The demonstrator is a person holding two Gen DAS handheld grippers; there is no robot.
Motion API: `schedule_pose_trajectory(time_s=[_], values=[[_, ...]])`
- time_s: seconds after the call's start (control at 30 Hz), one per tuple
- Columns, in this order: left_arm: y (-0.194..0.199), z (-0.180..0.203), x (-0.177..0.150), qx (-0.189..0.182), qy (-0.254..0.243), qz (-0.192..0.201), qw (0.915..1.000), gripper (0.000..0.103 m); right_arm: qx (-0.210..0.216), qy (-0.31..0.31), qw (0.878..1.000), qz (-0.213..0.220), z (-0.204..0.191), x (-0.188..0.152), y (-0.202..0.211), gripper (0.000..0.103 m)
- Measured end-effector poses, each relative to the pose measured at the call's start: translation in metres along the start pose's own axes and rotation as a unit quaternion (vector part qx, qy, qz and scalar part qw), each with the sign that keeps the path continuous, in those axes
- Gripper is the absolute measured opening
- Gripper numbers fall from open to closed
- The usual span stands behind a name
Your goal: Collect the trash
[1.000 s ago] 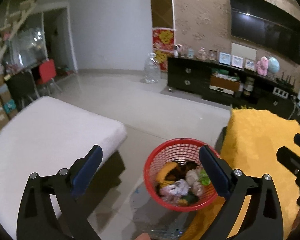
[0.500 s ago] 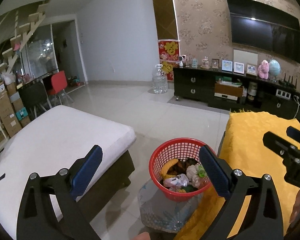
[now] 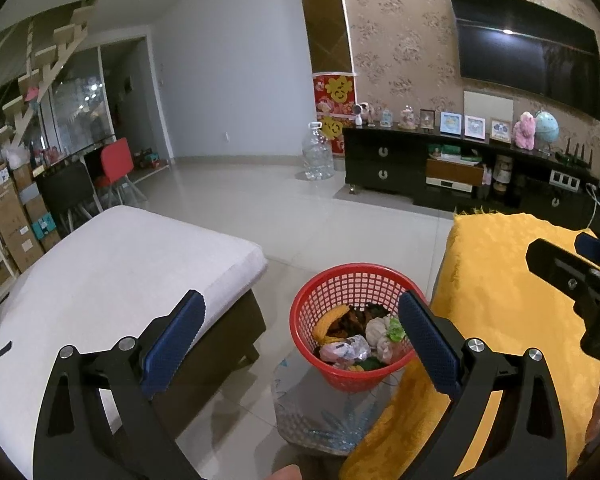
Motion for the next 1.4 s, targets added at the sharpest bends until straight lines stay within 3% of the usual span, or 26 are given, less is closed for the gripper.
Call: schedule_pose_trajectory(time_s=[1.4], values=[[-0.0005,0.0024,-0.0059,-0.002,0.004,-0.004,1.0000,0.094,0.002,0.003,1.000,-0.014,-0.0015,-0.0026,-0.0058,0.096]])
Point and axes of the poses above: each gripper's, at about its wrist camera, not at the fingertips, and y roughly against the way its jaws point, z to its right, x to its top, the point moved 2 cm from there along -y, roughly the way its jaws point, and after that the axes turned 10 degrees about -z, right-handed, at the moved point
